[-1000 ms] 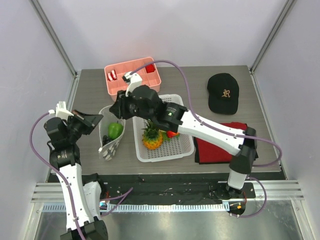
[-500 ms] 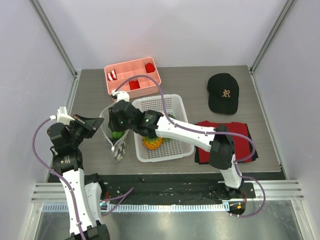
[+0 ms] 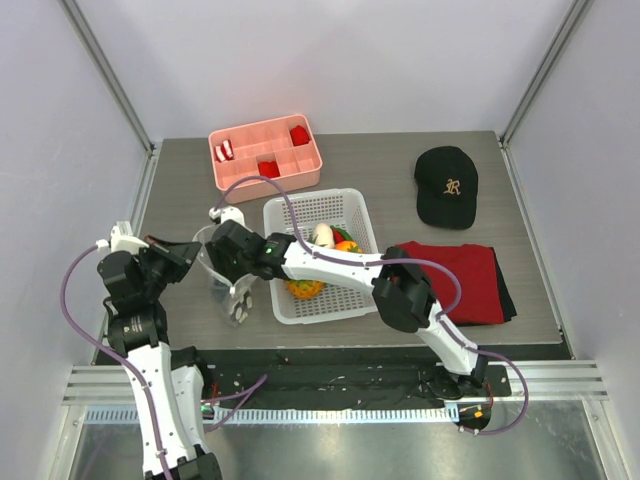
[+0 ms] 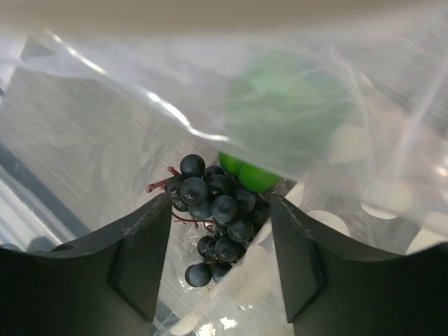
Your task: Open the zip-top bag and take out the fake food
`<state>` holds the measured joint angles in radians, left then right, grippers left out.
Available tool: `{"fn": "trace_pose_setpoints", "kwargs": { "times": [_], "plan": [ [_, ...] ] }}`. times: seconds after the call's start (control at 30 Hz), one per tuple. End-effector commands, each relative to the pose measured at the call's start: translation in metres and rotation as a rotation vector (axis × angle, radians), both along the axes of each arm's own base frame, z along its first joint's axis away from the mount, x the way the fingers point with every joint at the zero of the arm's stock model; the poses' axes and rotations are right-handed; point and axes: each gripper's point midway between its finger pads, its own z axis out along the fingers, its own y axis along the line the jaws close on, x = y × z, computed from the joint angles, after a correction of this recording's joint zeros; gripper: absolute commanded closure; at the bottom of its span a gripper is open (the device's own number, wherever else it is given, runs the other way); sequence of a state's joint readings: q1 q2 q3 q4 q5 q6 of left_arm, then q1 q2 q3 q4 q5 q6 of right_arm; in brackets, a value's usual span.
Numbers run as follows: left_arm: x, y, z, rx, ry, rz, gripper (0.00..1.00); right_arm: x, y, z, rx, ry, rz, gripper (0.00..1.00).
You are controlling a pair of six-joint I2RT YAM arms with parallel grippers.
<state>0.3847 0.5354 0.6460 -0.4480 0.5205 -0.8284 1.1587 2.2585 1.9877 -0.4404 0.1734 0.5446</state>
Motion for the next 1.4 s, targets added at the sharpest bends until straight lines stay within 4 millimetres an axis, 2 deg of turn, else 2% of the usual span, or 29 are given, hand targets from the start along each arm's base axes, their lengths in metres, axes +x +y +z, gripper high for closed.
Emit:
{"fn": "trace_pose_setpoints", "kwargs": {
  "times": [0.0,0.13,0.3,0.33,0.37,0.63,0.73,0.8,0.83,0.9,0.93,1.03,1.1,1.13,1.17,1.23,1.27,1.37],
  "plan": [
    [-0.003,0.007,0.000,0.045,-0.016,0.040,1.00,-0.003,0.012,0.021,0.041,-0.039,0.094,0.33],
    [-0.005,0.009,-0.008,0.046,0.013,0.054,1.00,-0.011,0.015,-0.001,0.001,-0.033,0.185,0.24],
    [-0.010,0.017,-0.016,0.057,0.043,0.114,1.00,-0.020,0.009,-0.024,-0.025,-0.012,0.230,0.23],
    [-0.011,0.018,-0.017,0.057,0.046,0.119,1.00,-0.027,0.009,-0.027,-0.015,0.010,0.258,0.22],
    [-0.012,0.017,-0.017,0.058,0.044,0.119,1.00,-0.029,0.005,-0.036,-0.028,0.020,0.262,0.22],
    [-0.015,0.022,-0.028,0.053,0.080,0.156,1.00,-0.031,0.001,-0.067,-0.058,0.039,0.268,0.19],
    [-0.016,0.022,-0.030,0.049,0.081,0.162,1.00,-0.030,0.006,-0.074,-0.064,0.030,0.286,0.19],
    [-0.016,0.022,-0.031,0.047,0.082,0.165,1.00,-0.029,0.010,-0.074,-0.052,0.030,0.293,0.22],
    [-0.017,0.023,-0.031,0.048,0.082,0.169,1.00,-0.030,0.011,-0.079,-0.055,0.033,0.299,0.32],
    [-0.017,0.022,-0.031,0.048,0.083,0.164,1.00,-0.029,0.014,-0.079,-0.049,0.026,0.303,0.41],
    [-0.017,0.022,-0.031,0.048,0.080,0.164,1.00,-0.027,0.014,-0.080,-0.051,0.025,0.303,0.49],
    [-0.016,0.021,-0.031,0.047,0.081,0.153,1.00,-0.023,0.014,-0.070,-0.045,-0.001,0.302,0.63],
    [-0.016,0.020,-0.031,0.047,0.081,0.150,1.00,-0.021,0.014,-0.050,-0.024,-0.033,0.307,0.76],
    [-0.015,0.021,-0.029,0.047,0.073,0.149,1.00,-0.021,0.014,-0.042,-0.018,-0.046,0.307,0.77],
    [-0.014,0.020,-0.028,0.048,0.069,0.145,1.00,-0.020,0.014,-0.022,0.008,-0.066,0.306,0.79],
    [-0.013,0.017,-0.026,0.044,0.060,0.126,1.00,-0.020,0.013,-0.001,0.036,-0.085,0.306,0.85],
    [-0.013,0.017,-0.025,0.045,0.059,0.123,1.00,-0.021,0.013,0.017,0.063,-0.101,0.306,0.87],
    [-0.012,0.015,-0.024,0.042,0.054,0.108,1.00,-0.021,0.011,0.049,0.107,-0.131,0.302,0.89]
  ]
}}
